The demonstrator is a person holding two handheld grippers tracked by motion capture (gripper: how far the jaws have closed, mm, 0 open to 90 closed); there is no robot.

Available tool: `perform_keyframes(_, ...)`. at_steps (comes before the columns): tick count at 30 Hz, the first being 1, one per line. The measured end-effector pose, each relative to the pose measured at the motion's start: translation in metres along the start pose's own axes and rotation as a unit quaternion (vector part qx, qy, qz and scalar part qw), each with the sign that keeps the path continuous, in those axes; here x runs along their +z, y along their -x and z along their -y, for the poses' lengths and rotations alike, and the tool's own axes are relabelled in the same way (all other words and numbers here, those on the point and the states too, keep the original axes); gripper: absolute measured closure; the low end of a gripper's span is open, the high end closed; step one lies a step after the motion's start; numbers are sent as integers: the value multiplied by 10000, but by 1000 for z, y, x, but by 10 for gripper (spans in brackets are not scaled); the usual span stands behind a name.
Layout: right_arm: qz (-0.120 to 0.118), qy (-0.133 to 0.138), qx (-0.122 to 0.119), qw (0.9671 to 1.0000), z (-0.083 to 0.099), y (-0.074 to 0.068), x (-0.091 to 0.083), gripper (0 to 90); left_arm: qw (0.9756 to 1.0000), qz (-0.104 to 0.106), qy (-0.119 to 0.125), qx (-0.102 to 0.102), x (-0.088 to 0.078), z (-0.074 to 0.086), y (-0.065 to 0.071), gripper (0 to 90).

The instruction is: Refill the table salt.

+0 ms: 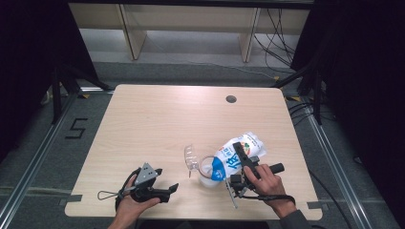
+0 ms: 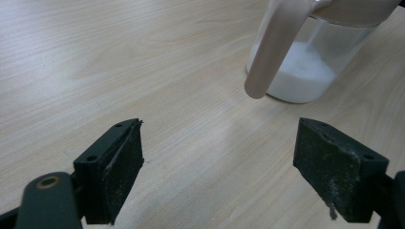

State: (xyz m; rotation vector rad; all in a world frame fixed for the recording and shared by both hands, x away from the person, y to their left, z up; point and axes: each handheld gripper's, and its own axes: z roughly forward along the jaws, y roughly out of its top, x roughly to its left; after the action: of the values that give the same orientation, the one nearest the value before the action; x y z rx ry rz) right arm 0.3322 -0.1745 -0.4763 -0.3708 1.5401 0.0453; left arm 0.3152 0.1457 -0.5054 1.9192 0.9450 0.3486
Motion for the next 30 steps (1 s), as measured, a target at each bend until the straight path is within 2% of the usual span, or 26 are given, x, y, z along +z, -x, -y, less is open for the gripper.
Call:
perform_keyframes(3,-21,-35,76,10000,0,-1,0,741,10000,4,0,9,0,0,0,167)
perform_keyframes(12,6,-26,32,10000,1,0,0,744,10000,-3,3,-19,0,0,1,167)
perform_keyframes(14,-51,-131,313,9994,1,-5,-1,744,10000,8,3,-38,1,0,1,167)
perform_keyframes(15,-58,-152,336,9993,1,-5,-2,744,10000,13,6,-45,1,0,1,167)
perform_keyframes(18,-8,-30,39,10000,1,-1,0,745,10000,5,5,-46,1,0,1,167)
perform_keyframes(19,15,-14,26,10000,1,0,0,746,10000,0,2,-20,1,0,1,167)
perform_keyframes(26,26,-12,27,10000,1,0,-1,748,10000,3,7,-35,1,0,1,167)
perform_keyframes(27,-6,-39,140,9999,1,-2,-1,748,10000,4,5,-39,1,0,1,167)
perform_keyframes(30,-55,-67,172,9998,1,-3,-1,749,10000,5,9,-40,0,0,1,167)
